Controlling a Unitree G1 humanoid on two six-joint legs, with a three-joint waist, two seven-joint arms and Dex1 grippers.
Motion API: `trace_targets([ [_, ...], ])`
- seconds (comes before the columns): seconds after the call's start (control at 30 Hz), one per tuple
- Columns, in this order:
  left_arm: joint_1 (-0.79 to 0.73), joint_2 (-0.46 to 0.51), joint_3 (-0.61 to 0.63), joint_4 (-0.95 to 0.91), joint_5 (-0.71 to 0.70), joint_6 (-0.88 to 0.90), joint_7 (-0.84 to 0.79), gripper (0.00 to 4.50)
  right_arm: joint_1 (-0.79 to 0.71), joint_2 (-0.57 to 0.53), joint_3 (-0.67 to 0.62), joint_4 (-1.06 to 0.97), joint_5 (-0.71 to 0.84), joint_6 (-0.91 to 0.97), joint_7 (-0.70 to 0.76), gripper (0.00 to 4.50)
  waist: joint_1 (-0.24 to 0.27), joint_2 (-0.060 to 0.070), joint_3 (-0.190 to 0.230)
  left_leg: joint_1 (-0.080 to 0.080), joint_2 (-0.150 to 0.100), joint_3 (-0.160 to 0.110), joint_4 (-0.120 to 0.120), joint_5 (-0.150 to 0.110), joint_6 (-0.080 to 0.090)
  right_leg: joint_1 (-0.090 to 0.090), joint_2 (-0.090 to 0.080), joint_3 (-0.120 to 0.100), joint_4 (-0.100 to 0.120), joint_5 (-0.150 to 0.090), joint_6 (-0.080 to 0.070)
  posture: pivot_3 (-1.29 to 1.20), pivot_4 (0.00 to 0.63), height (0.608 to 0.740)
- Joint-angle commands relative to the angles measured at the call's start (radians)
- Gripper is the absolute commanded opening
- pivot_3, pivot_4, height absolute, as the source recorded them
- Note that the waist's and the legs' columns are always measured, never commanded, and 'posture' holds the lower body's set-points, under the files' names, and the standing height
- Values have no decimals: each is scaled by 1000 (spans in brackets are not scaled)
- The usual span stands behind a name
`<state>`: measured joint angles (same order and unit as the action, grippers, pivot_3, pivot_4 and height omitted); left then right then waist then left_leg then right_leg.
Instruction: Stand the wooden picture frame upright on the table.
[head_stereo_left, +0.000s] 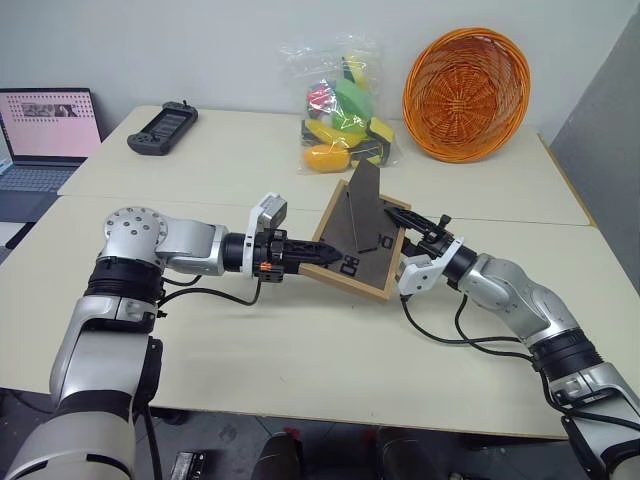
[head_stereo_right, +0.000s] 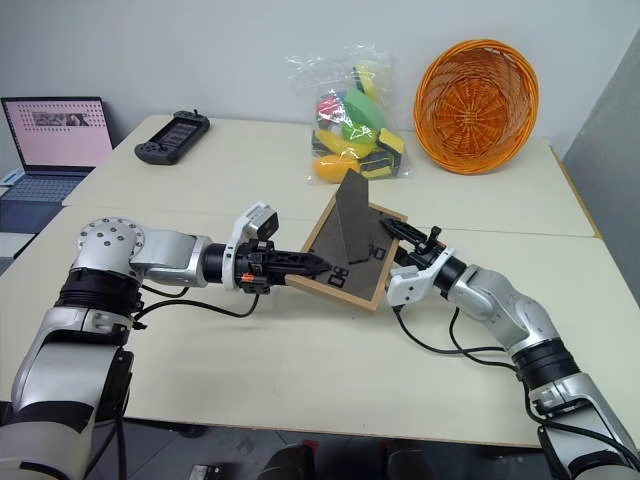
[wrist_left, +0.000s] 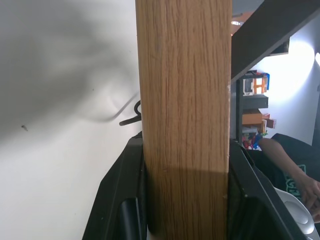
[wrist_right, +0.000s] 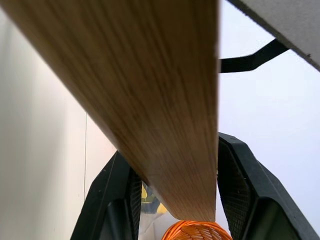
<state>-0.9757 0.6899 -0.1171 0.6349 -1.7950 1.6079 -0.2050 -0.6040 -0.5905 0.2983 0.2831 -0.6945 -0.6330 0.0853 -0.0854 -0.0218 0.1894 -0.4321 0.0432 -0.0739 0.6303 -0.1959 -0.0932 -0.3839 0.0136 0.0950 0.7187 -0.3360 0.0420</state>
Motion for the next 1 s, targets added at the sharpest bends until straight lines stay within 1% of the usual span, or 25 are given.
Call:
trace_targets([
  [0.03, -7, 12, -20, -52, -78, 7, 36, 1295, -11, 6, 11, -44, -3, -26, 2, 1964, 0, 0, 0, 0, 0, 0, 0, 0, 0, 0, 0, 0, 0, 0, 0, 0, 150, 740],
  [0.2, 5, 15, -16, -66, -115, 1, 84, 1295, -15, 13, 12, -40, -4, -23, 1, 1964, 0, 0, 0, 0, 0, 0, 0, 0, 0, 0, 0, 0, 0, 0, 0, 0, 150, 740],
  [0.27, 13, 18, -15, -79, -136, -1, 86, 1986, -13, 16, 12, -43, -4, -22, 1, 1964, 0, 0, 0, 0, 0, 0, 0, 0, 0, 0, 0, 0, 0, 0, 0, 0, 150, 740],
  [0.3, 17, 20, -16, -86, -147, -4, 87, 2095, -13, 17, 12, -43, -4, -21, 2, 1964, 0, 0, 0, 0, 0, 0, 0, 0, 0, 0, 0, 0, 0, 0, 0, 0, 150, 740],
  [0.47, 17, 34, -29, -118, -176, -3, 72, 3235, -14, 13, 16, -39, -7, -22, -4, 1964, 0, 0, 0, 0, 0, 0, 0, 0, 0, 0, 0, 0, 0, 0, 0, 0, 150, 740],
  [0.57, 9, 36, -34, -114, -177, -3, 63, 3786, -16, 9, 17, -33, -7, -24, -6, 1964, 0, 0, 0, 0, 0, 0, 0, 0, 0, 0, 0, 0, 0, 0, 0, 0, 150, 740],
  [0.67, 11, 36, -27, -119, -174, -23, 79, 3786, -16, 6, 18, -30, -6, -28, -6, 1964, 0, 0, 0, 0, 0, 0, 0, 0, 0, 0, 0, 0, 0, 0, 0, 0, 150, 740],
  [0.8, 13, 39, -30, -118, -176, -26, 81, 3805, -16, 5, 23, -32, -3, -38, -1, 1289, 0, 0, 0, 0, 0, 0, 0, 0, 0, 0, 0, 0, 0, 0, 0, 0, 150, 740],
  [1.0, 9, 51, 6, -145, -139, -32, 53, 3805, -16, 2, 22, -32, 1, -37, 4, 1302, 0, 0, 0, 0, 0, 0, 0, 0, 0, 0, 0, 0, 0, 0, 0, 0, 150, 740],
])
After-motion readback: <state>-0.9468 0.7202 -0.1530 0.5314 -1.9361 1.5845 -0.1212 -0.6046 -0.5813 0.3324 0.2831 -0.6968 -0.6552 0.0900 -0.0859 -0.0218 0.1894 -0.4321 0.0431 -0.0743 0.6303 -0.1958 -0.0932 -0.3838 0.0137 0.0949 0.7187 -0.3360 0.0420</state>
